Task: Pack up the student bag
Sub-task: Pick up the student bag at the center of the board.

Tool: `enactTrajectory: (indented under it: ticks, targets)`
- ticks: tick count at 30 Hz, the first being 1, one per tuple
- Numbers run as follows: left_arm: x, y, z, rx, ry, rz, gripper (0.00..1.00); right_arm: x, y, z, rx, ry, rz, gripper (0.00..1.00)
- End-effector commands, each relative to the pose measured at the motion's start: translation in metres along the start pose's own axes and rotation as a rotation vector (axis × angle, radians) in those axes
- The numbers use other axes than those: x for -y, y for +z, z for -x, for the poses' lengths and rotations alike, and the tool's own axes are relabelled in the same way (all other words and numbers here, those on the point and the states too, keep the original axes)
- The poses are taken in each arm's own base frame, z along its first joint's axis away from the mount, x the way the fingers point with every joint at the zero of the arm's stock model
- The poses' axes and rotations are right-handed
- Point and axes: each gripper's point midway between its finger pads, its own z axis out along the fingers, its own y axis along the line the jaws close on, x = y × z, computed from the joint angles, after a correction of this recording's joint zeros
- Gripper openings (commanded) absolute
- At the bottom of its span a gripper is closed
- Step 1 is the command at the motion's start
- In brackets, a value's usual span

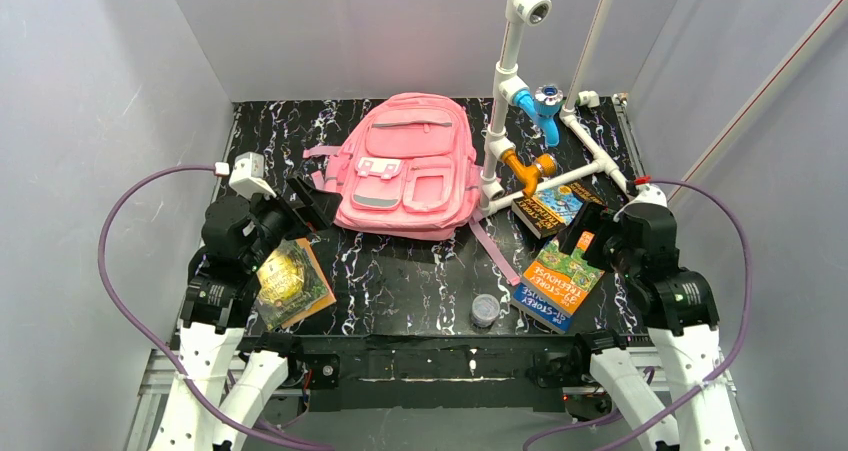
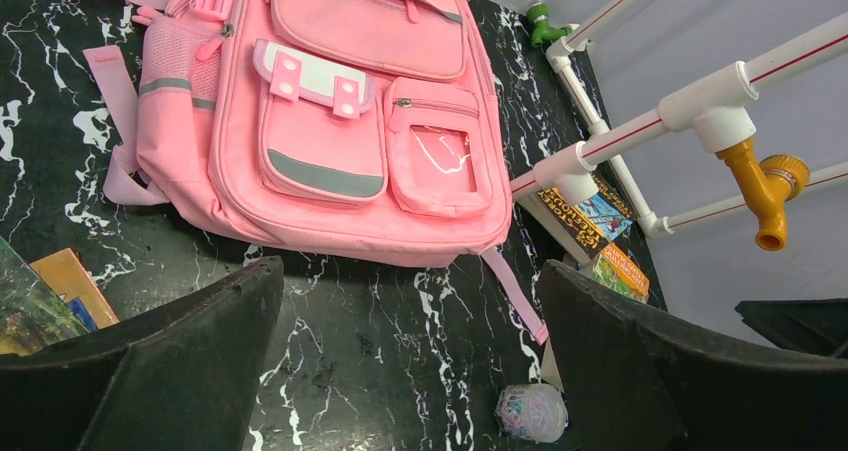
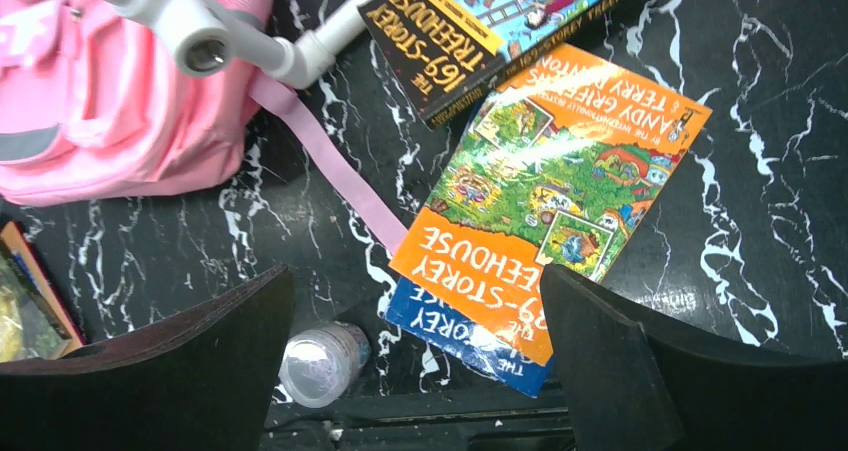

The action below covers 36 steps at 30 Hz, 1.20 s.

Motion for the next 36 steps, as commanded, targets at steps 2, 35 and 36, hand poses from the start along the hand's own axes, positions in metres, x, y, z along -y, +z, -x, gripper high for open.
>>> enactTrajectory:
  ticks: [2,35,36]
  targets:
    - [0.000,0.000,-0.007,-0.019,0.003,-0.010,0.99,-0.013,-0.015,0.019,0.081,-0.018,0.072,1.00]
    - [-0.011,0.025,-0.044,-0.160,-0.057,-0.012,0.99,-0.140,0.011,-0.158,-0.290,-0.450,0.496,1.00]
    - [-0.013,0.024,-0.045,-0.163,-0.053,-0.007,0.99,-0.149,0.008,-0.167,-0.272,-0.479,0.499,1.00]
